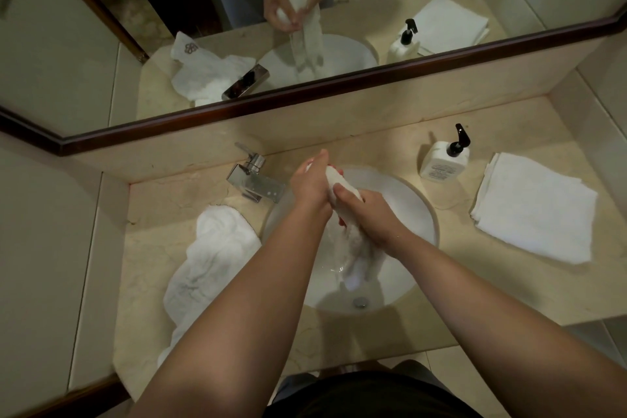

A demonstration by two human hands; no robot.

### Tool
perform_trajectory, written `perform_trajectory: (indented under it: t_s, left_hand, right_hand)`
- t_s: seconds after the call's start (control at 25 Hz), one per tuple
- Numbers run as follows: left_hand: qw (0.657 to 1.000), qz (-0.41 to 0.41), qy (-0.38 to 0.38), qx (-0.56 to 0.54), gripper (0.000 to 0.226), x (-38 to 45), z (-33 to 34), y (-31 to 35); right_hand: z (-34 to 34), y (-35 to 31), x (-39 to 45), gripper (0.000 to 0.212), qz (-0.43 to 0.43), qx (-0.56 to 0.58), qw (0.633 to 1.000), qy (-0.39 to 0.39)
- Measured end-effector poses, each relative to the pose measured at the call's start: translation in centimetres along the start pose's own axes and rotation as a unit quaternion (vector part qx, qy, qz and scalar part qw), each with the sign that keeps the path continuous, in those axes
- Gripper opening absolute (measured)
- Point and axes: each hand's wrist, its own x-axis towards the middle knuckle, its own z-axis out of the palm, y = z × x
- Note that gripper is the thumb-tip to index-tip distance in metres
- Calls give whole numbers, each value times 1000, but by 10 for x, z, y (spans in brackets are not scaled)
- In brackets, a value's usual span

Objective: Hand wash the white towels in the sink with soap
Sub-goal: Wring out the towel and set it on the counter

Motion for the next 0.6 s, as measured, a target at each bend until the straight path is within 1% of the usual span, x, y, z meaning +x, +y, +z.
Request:
perform_trajectory:
  t_s: [0.08, 0.12, 0.2, 0.24, 0.28, 0.32, 0.4, 0.48, 0.56, 0.6]
  left_hand:
    - [998, -55, -12, -41, 21, 2, 0, 4]
    - [997, -67, -11, -46, 24, 2, 0, 4]
    - [999, -47, -10, -19, 28, 2, -1, 4]
    - [999, -29, -27, -9, 28, 1, -2, 4]
    - [998, -15, -66, -17, 26, -1, -3, 5]
    - [991, -14, -127, -43, 23, -2, -6, 7]
    - [962, -42, -244, -116, 26, -5, -12, 10]
    - [935, -51, -322, -138, 38, -1, -14, 8]
    - [910, -48, -393, -125, 60, 1, -13, 8]
    - [898, -46, -423, -116, 67, 0, -9, 9]
  right_hand:
    - [-4, 0, -8, 37, 21, 64, 998, -14]
    - [-6, -1, -10, 35, 37, 93, 995, -28]
    - [-10, -7, -9, 35, 63, 115, 989, -63]
    - [-12, -10, -8, 38, 77, 123, 987, -76]
    - [-14, -11, -6, 39, 91, 136, 983, -79]
    - [-15, -12, -4, 39, 107, 154, 979, -77]
    - [-20, -12, 0, 39, 125, 198, 969, -84]
    - [-27, -10, 4, 43, 134, 242, 952, -129]
    - [-30, -8, 7, 47, 146, 272, 932, -192]
    - [-30, -7, 8, 49, 153, 290, 918, -221]
